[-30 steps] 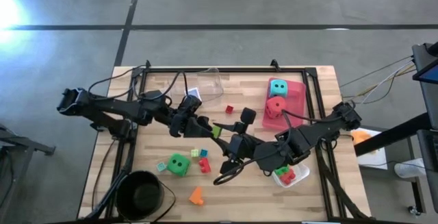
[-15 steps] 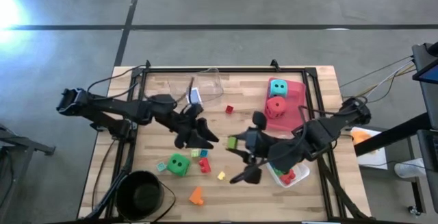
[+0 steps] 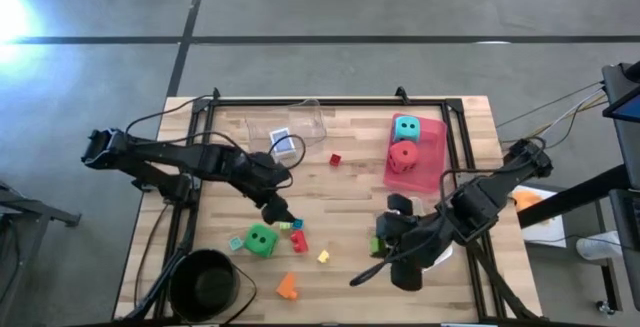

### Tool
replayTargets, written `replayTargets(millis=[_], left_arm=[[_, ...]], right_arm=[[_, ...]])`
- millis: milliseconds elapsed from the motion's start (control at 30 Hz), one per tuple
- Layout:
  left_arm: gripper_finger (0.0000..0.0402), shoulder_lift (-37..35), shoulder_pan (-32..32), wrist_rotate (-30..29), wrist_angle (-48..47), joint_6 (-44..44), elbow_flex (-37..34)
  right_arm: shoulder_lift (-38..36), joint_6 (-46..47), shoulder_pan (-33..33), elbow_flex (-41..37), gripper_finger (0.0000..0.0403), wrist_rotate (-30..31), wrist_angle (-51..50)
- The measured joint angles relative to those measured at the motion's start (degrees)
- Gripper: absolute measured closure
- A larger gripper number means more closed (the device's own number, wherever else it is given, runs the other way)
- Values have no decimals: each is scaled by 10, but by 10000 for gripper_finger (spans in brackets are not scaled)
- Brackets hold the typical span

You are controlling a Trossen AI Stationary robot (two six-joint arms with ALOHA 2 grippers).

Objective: Pick & Place Toys
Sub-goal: Put the green game piece into the white bin

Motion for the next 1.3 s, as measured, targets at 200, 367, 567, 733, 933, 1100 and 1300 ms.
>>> replayTargets(millis=[200,367,567,733,933,1100,1300], left_arm=[[32,0,0,-24,-89,-2,0],[31,0,0,-45,-153,-17,-1],[31,0,0,-47,-191,-40,-1],[31,0,0,-52,-204,-69,-1],[31,3,0,-58,-206,-81,-1],[31,3,0,-58,-206,-81,-1],[31,3,0,-58,-200,-81,-1]], right_arm=[[-44,70,2,-109,274,-75,-7],[-99,123,2,-218,274,-78,0],[-177,219,2,-343,274,-77,22],[-231,428,1,-446,274,-71,19],[-248,540,6,-522,274,-75,58],[-232,548,1,-547,274,-73,93],[-203,563,-26,-562,274,-60,96]])
